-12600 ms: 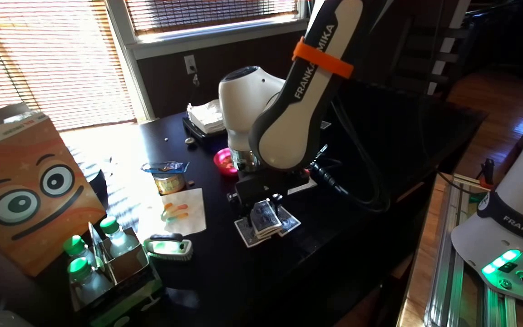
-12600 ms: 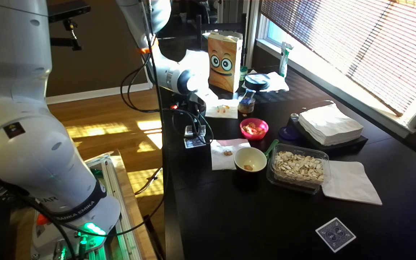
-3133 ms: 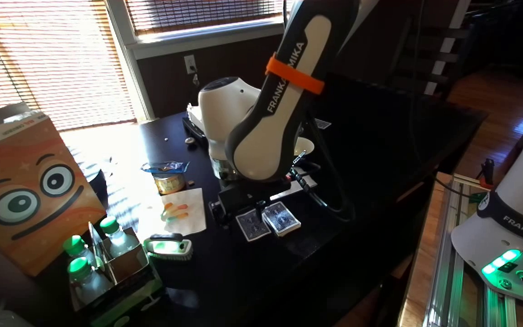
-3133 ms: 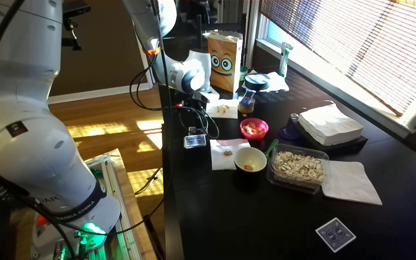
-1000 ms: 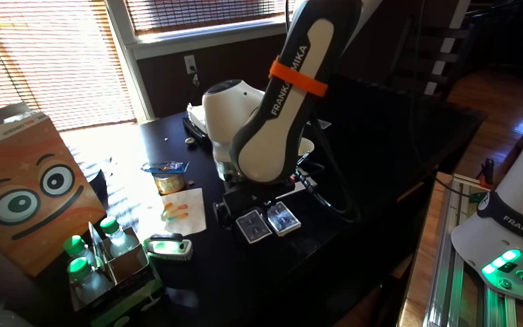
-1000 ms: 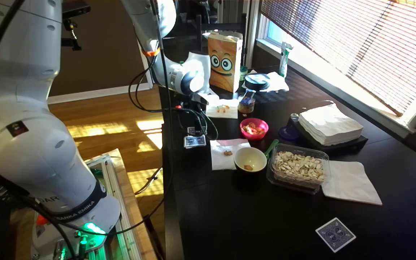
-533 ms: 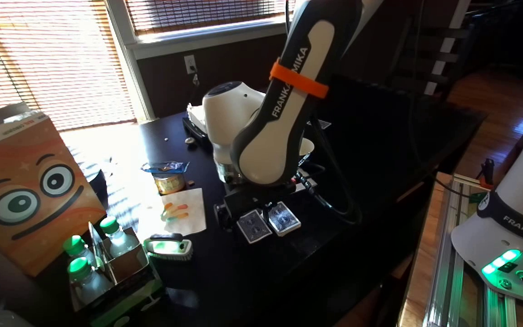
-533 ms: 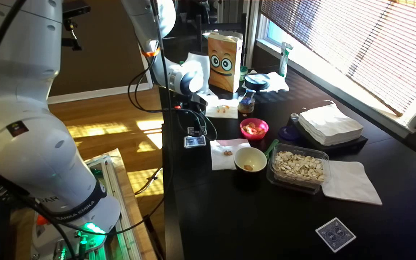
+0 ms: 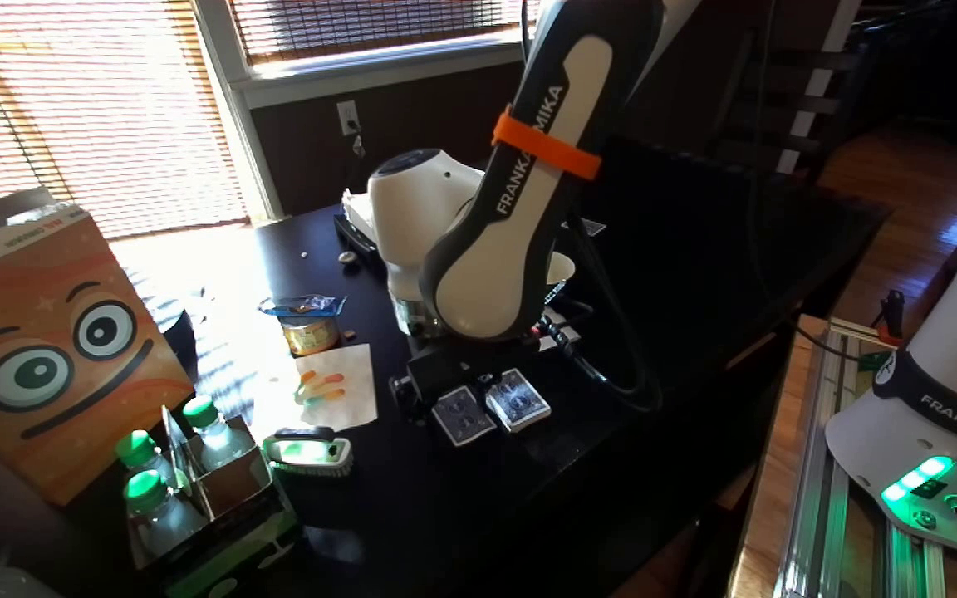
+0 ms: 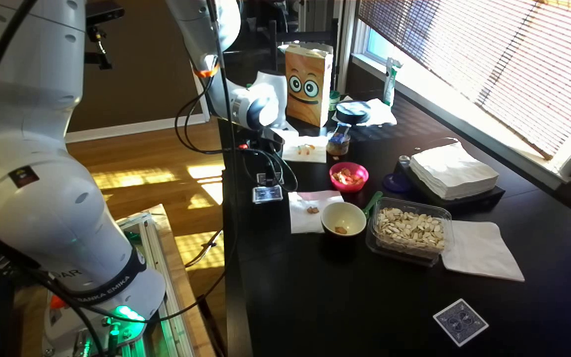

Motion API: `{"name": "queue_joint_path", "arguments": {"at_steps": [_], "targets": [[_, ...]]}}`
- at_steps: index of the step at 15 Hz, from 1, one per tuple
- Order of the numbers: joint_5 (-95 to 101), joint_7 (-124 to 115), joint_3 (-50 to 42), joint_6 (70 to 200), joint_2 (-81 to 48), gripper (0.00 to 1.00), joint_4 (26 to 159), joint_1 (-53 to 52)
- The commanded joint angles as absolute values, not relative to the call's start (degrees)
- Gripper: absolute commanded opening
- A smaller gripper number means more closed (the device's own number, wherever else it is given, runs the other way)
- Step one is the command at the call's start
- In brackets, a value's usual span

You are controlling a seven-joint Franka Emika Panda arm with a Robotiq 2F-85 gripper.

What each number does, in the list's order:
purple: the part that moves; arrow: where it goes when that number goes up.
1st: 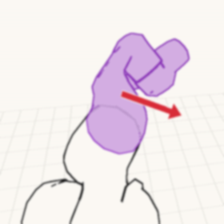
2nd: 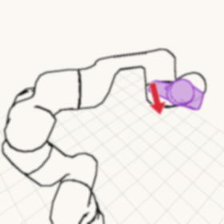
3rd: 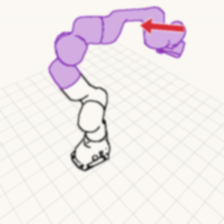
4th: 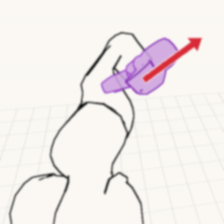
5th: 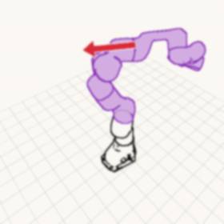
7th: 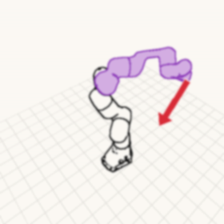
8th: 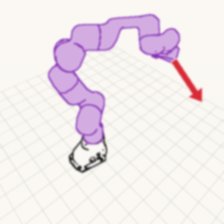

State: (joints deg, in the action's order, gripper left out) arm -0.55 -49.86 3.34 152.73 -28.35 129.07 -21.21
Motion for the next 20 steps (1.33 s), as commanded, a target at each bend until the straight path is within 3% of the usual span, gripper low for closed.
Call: {"name": "queue_joint_path", "arguments": {"at_steps": [1, 2, 4, 7, 9, 15, 20], "targets": [[-1.64, -49.27, 3.80, 152.42, -28.97, 0.71, 128.85, -21.27], [-1.70, -49.21, 3.94, 152.45, -28.96, 0.66, 128.74, -21.25], [-1.70, -49.14, 4.05, 152.52, -28.88, 0.70, 128.66, -21.27], [-1.29, -49.61, 3.63, 152.65, -28.42, 0.89, 129.00, -21.57], [-1.10, -49.77, 3.41, 152.60, -28.30, 0.95, 129.19, -21.66], [-1.24, -49.29, 3.73, 152.51, -29.30, 0.79, 128.51, -21.55], [-1.41, -48.96, 4.14, 152.36, -29.50, 0.84, 127.89, -21.52]]}}
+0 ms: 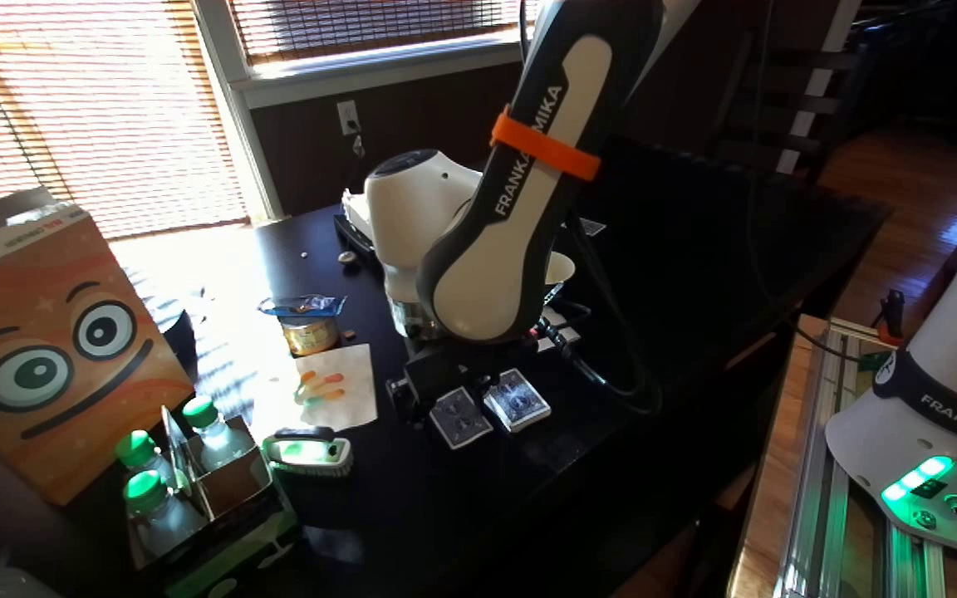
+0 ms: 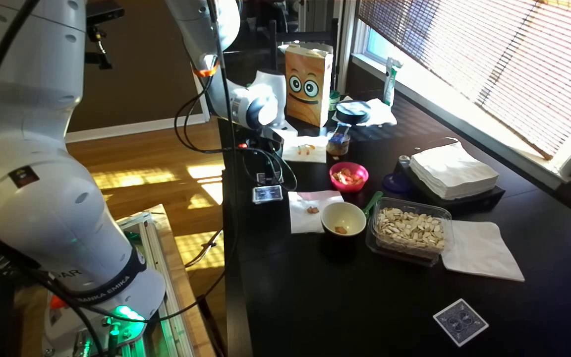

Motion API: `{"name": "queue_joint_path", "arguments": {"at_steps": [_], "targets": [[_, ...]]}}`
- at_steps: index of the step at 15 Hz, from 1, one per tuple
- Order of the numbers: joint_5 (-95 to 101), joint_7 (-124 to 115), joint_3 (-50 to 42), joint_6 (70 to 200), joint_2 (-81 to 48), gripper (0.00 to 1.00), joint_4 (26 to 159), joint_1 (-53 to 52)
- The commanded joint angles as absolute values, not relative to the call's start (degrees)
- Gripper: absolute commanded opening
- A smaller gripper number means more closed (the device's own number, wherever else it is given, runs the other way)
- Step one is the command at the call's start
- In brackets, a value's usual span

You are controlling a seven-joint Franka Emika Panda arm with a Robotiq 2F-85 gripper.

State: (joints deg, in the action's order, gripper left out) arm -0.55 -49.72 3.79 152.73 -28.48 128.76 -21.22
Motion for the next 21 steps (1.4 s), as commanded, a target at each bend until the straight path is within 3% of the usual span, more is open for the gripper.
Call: {"name": "queue_joint_path", "arguments": {"at_steps": [1, 10, 16, 21], "targets": [[-1.42, -48.91, 4.15, 152.43, -29.42, 0.84, 127.97, -21.52], [-0.28, -49.54, 3.03, 153.08, -28.86, 0.86, 128.74, -22.16], [0.17, -49.51, 2.66, 153.39, -28.73, 1.00, 129.02, -22.39], [-0.11, -48.81, 2.96, 153.18, -29.99, 0.97, 128.03, -22.21]]}}
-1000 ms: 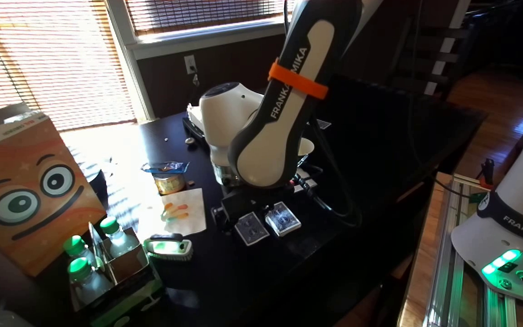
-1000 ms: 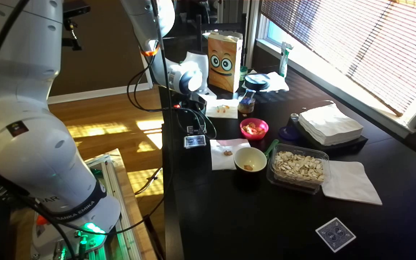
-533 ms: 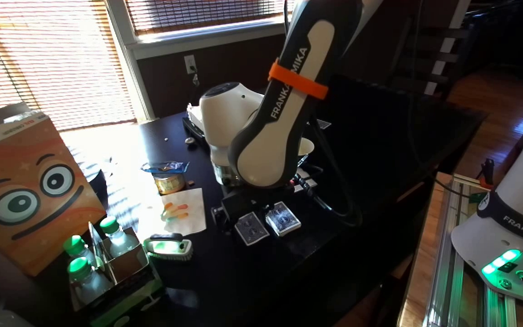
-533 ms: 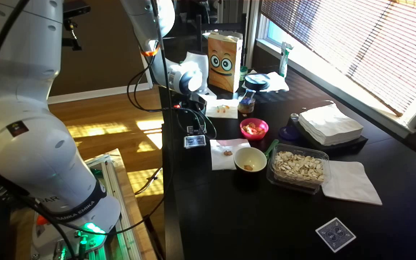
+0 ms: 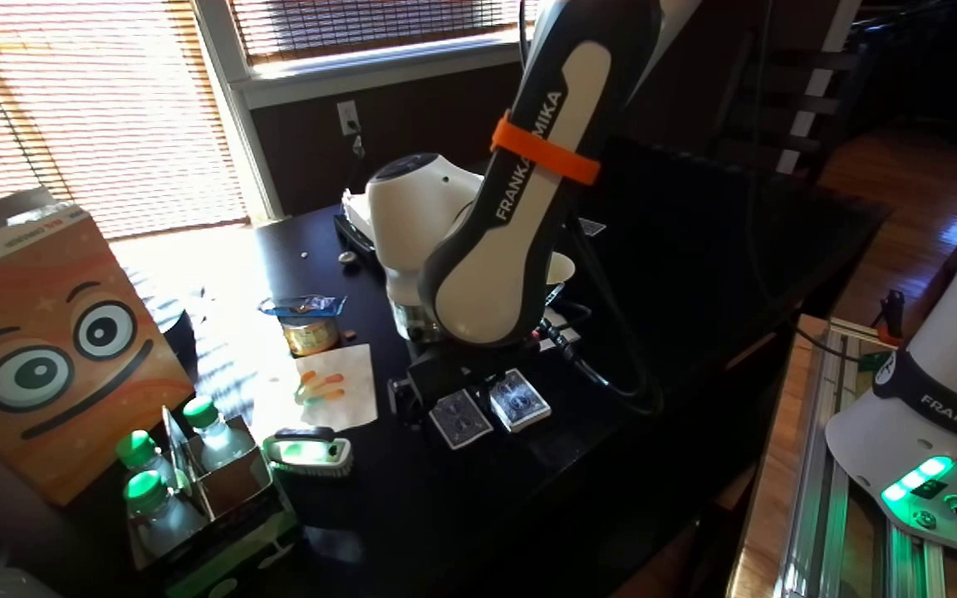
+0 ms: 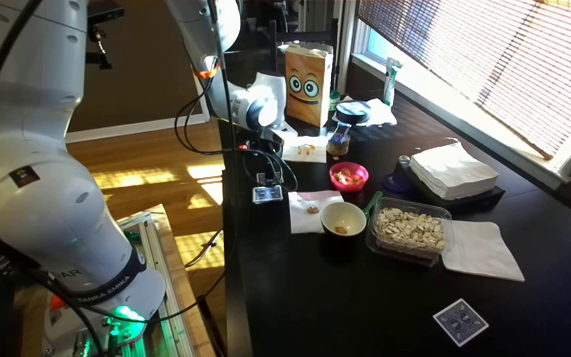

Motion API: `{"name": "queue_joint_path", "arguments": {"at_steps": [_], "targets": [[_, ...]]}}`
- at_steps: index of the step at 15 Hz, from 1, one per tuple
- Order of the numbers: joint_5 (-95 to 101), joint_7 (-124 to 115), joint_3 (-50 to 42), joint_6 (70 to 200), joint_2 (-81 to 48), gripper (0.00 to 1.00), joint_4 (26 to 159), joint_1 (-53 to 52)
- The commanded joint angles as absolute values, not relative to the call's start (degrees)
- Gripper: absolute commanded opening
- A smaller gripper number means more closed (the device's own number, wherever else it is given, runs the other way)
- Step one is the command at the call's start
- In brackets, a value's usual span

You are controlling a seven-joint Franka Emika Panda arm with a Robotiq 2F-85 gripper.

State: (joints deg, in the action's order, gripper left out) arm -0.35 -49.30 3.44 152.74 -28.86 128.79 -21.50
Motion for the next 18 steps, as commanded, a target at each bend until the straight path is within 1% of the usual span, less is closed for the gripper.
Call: {"name": "queue_joint_path", "arguments": {"at_steps": [1, 3, 4, 5, 7, 10, 13, 14, 15, 17, 18], "targets": [[-0.12, -48.73, 2.94, 153.15, -30.18, 0.94, 127.87, -22.23], [-0.23, -48.52, 3.00, 153.16, -30.34, 0.91, 127.62, -22.18], [-0.29, -48.41, 3.05, 153.17, -30.50, 0.85, 127.46, -22.17], [-0.31, -48.38, 3.07, 153.14, -30.61, 0.86, 127.32, -22.19], [-0.37, -48.22, 3.12, 153.07, -30.84, 0.83, 127.01, -22.20], [-0.52, -48.01, 3.25, 153.10, -31.06, 0.85, 126.86, -22.10], [-0.63, -47.78, 3.39, 153.10, -31.17, 0.83, 126.75, -22.05], [-0.69, -47.67, 3.47, 153.14, -31.18, 0.81, 126.72, -22.02], [-0.68, -47.63, 3.49, 153.14, -31.17, 0.75, 126.71, -22.04], [-0.67, -47.56, 3.49, 153.13, -31.08, 0.73, 126.71, -22.03], [-0.66, -47.56, 3.49, 153.14, -30.97, 0.69, 126.75, -22.05]]}}
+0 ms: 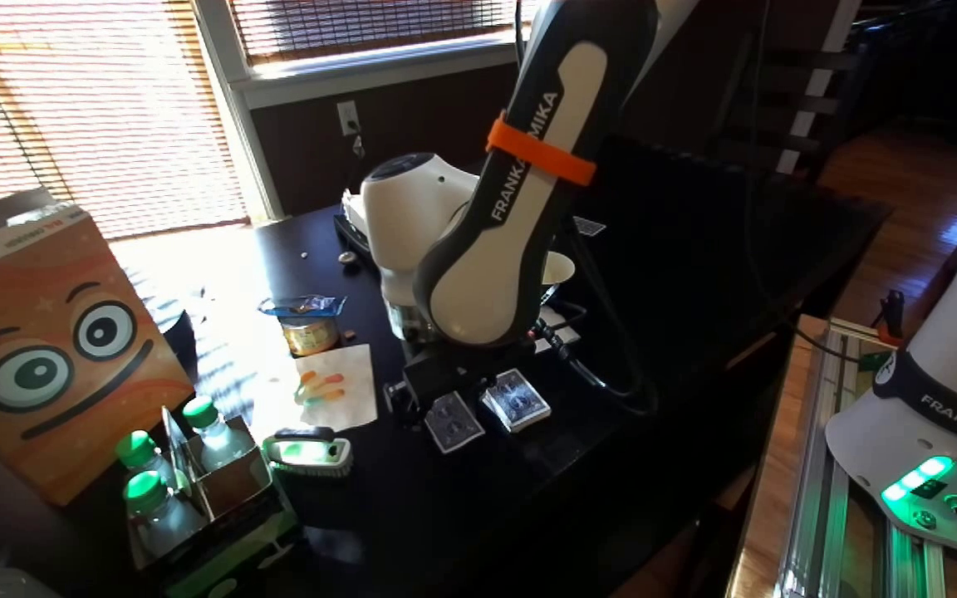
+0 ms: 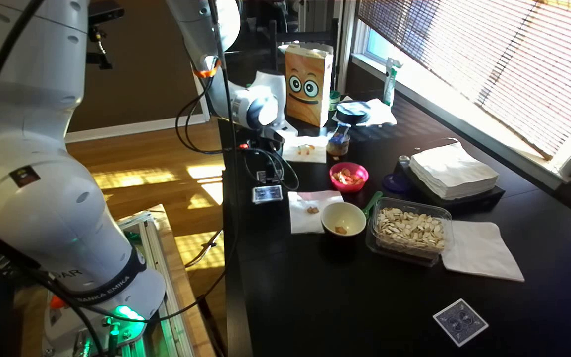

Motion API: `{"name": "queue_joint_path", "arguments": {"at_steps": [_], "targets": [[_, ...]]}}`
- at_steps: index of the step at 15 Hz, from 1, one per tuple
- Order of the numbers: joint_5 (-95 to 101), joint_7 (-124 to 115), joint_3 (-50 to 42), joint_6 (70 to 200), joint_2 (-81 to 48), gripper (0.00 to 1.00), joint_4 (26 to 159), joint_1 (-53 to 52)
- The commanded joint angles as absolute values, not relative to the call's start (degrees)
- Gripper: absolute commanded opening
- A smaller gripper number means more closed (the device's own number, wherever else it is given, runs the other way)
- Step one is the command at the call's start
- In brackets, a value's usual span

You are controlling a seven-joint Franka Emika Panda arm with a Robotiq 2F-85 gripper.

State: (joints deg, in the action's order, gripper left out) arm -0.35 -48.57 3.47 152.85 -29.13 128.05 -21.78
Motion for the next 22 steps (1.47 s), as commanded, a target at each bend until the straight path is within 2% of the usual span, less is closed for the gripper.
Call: {"name": "queue_joint_path", "arguments": {"at_steps": [1, 6, 14, 18, 22], "targets": [[-0.63, -47.55, 3.47, 153.13, -30.98, 0.72, 126.77, -22.07], [-0.58, -47.38, 3.44, 153.21, -30.59, 0.71, 127.03, -22.16], [-0.69, -46.99, 3.54, 153.36, -30.30, 0.60, 127.20, -22.10], [-0.68, -46.93, 3.50, 153.37, -29.91, 0.62, 127.45, -22.08], [-0.70, -46.87, 3.44, 153.36, -29.44, 0.58, 127.87, -22.00]]}}
